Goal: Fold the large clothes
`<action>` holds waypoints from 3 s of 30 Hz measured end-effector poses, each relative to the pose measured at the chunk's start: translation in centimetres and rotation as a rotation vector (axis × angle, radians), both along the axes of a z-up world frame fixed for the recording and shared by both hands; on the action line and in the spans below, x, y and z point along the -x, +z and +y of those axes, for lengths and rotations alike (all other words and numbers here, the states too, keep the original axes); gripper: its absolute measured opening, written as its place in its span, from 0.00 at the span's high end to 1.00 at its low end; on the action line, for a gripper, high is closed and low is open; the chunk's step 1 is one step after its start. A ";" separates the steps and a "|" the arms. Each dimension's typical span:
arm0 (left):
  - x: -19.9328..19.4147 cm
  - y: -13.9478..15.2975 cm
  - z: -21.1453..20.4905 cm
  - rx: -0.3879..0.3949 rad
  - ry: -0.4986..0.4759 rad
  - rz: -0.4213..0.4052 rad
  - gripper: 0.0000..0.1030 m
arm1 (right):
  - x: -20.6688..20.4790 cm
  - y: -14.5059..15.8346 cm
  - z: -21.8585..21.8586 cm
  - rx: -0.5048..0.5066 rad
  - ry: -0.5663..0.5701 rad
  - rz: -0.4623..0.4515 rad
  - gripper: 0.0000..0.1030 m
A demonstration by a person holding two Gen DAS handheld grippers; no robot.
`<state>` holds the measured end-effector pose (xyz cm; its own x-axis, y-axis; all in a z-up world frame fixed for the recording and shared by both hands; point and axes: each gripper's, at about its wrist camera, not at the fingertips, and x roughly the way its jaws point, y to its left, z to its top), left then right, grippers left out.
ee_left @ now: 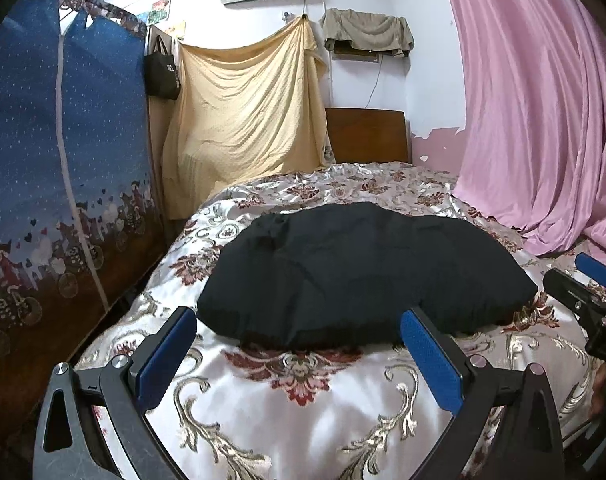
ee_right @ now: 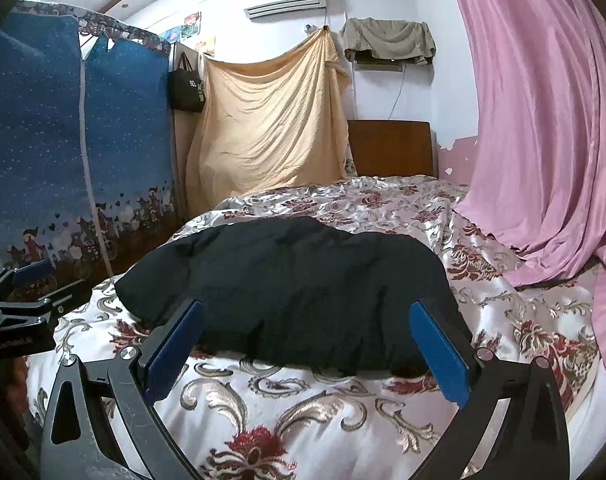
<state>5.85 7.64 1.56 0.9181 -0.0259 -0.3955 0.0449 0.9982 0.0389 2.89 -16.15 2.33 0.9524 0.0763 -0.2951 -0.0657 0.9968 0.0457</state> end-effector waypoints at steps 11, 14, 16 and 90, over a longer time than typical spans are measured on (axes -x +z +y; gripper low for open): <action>0.5 -1.6 0.0 -0.002 0.009 0.033 0.00 | 0.0 -1.9 0.2 0.007 0.013 0.037 0.02; 0.4 -2.0 0.1 0.007 0.008 0.050 0.00 | -0.1 -2.2 0.1 0.007 0.016 0.050 0.02; 0.4 -2.2 0.2 0.004 0.010 0.054 0.00 | -0.2 -2.4 0.2 0.004 0.021 0.057 0.02; 0.8 -2.2 0.6 0.008 0.013 0.052 0.00 | -0.1 -2.8 0.8 -0.010 0.020 0.064 0.02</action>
